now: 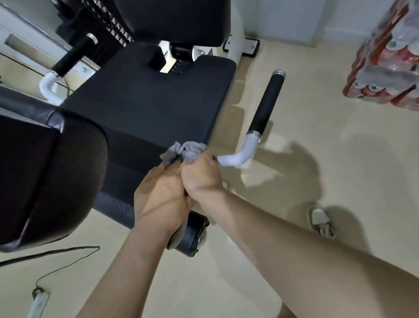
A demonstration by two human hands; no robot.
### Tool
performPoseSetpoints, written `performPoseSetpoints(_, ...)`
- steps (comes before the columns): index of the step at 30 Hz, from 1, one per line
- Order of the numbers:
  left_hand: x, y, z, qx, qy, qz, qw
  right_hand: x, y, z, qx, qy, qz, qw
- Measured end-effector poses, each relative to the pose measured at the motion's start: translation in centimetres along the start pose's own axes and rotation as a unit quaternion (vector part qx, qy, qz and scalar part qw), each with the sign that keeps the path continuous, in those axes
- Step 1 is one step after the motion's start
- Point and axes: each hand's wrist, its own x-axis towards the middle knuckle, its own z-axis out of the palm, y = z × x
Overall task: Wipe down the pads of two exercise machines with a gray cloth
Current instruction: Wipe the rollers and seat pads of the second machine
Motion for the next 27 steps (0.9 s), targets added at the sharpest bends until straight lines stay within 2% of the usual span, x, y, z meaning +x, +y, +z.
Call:
performPoseSetpoints(3, -1.6, -0.2, -1.1, -0.014, -0.062, -0.029, 0.998, -2.8, 1.7, -0.7, 0.032, -0.062, 0.066, 0.995)
performPoseSetpoints(6, -0.6, 0.2, -2.5, -0.117, -0.092, -0.098, 0.984, -2.9, 2.3, -1.1, 0.107, -0.098, 0.104, 0.984)
performPoseSetpoints(9, 1.8, 0.8, -2.2, -0.216, -0.08, -0.099, 0.968, -0.7, 1.4, -0.2, 0.119, -0.096, 0.069, 0.986)
performPoseSetpoints(11, 3.6, 0.9, -1.2, -0.225, -0.08, -0.083, 0.968, 1.0, 0.9, 0.1, 0.121, -0.076, 0.047, 0.989)
performPoseSetpoints(14, 6.2, 0.2, 0.0, -0.23, -0.087, -0.042, 0.968, 2.7, 0.2, -0.1, 0.152, 0.007, 0.02, 0.988)
performPoseSetpoints(18, 7.9, -1.6, 0.8, -0.12, -0.112, 0.059, 0.985, 2.7, 0.2, 1.6, 0.263, 0.156, -0.032, 0.952)
performPoseSetpoints(20, 7.3, -2.8, 0.9, -0.075, -0.109, 0.099, 0.986, 1.7, 1.2, 2.8, 0.258, 0.158, -0.047, 0.952)
performPoseSetpoints(24, 4.1, -3.9, 0.4, -0.029, -0.061, 0.103, 0.992, -1.1, 3.4, 4.3, 0.185, 0.132, -0.048, 0.973)
performPoseSetpoints(27, 1.5, -3.8, 0.3, -0.016, -0.056, 0.107, 0.993, -3.4, 5.1, 5.2, 0.194, 0.132, -0.083, 0.969)
